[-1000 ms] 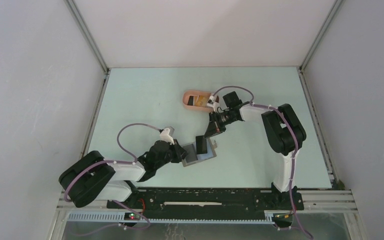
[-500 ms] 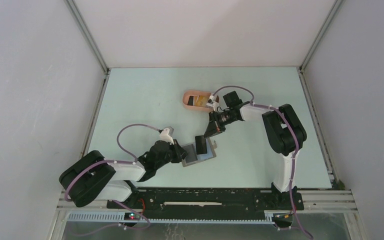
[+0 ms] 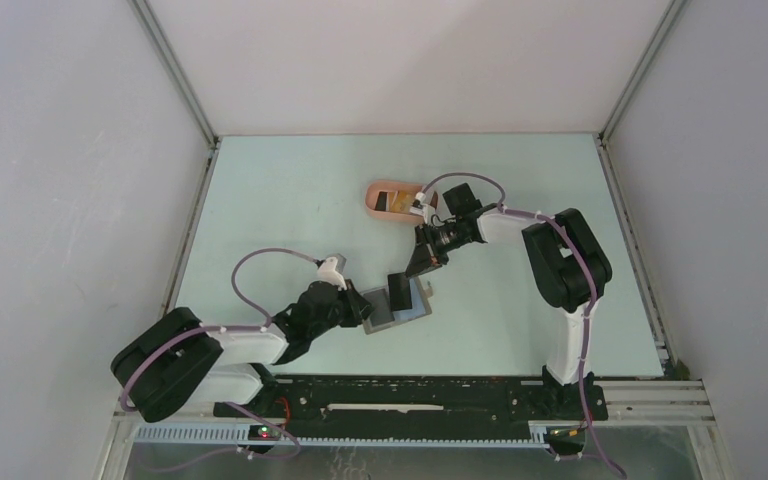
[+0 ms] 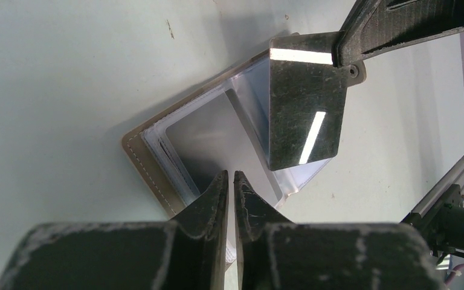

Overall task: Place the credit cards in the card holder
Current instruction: Insert the credit card into the card holder.

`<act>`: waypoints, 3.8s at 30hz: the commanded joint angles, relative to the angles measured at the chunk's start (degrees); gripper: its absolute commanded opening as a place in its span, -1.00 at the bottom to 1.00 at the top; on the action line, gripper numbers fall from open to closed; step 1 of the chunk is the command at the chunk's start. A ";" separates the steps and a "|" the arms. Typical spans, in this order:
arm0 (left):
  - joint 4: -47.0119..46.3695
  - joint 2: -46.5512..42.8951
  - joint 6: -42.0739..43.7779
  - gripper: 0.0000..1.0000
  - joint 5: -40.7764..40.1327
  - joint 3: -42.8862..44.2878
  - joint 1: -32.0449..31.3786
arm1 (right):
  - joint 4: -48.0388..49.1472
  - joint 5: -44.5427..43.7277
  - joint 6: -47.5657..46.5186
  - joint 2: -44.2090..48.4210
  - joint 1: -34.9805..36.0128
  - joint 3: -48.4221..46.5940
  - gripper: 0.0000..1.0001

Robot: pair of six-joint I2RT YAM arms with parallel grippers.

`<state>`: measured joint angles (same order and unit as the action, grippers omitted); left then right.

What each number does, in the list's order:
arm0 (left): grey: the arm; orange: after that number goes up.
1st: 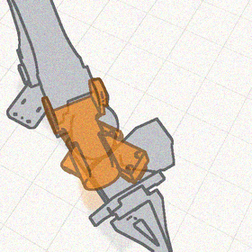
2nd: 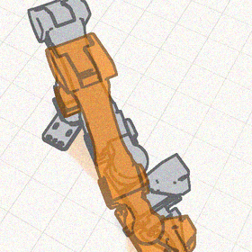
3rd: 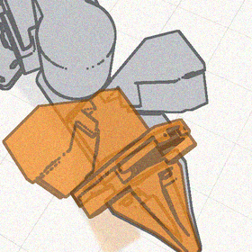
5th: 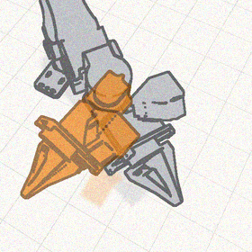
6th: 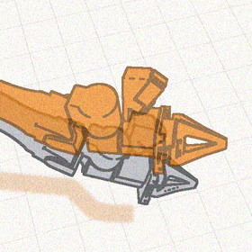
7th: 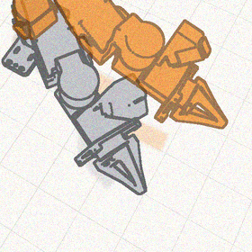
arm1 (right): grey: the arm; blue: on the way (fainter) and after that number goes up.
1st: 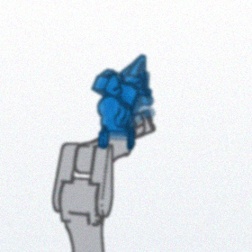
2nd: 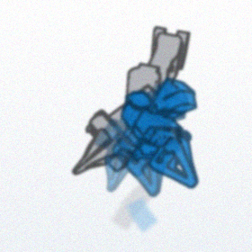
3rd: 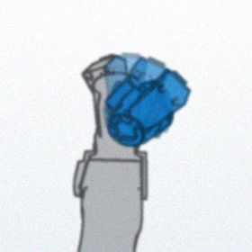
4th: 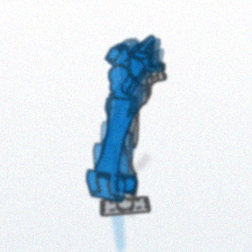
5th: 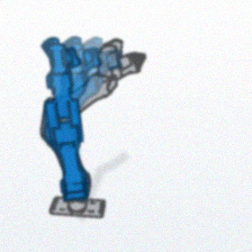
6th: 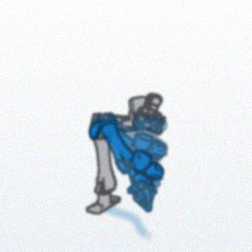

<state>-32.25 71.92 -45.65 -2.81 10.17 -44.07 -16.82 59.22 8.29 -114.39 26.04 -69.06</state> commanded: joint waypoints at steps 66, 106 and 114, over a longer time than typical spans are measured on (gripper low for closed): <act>14.77 -5.15 -2.42 -0.48 -0.62 -0.43 0.11 | 5.14 -6.56 0.63 2.39 -1.17 -1.69 -1.00; 14.58 -3.26 -1.68 -0.50 0.52 0.93 0.11 | -3.57 -9.32 -4.94 -0.60 3.54 -1.74 -1.00; 14.52 -2.99 -1.64 -0.50 0.50 1.06 0.06 | -5.52 -10.74 -4.41 -0.90 3.75 -1.75 -1.00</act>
<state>-22.98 67.13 -48.05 -2.81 9.98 -43.97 -20.58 50.89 4.82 -115.09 29.08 -69.08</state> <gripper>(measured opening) 0.252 0.007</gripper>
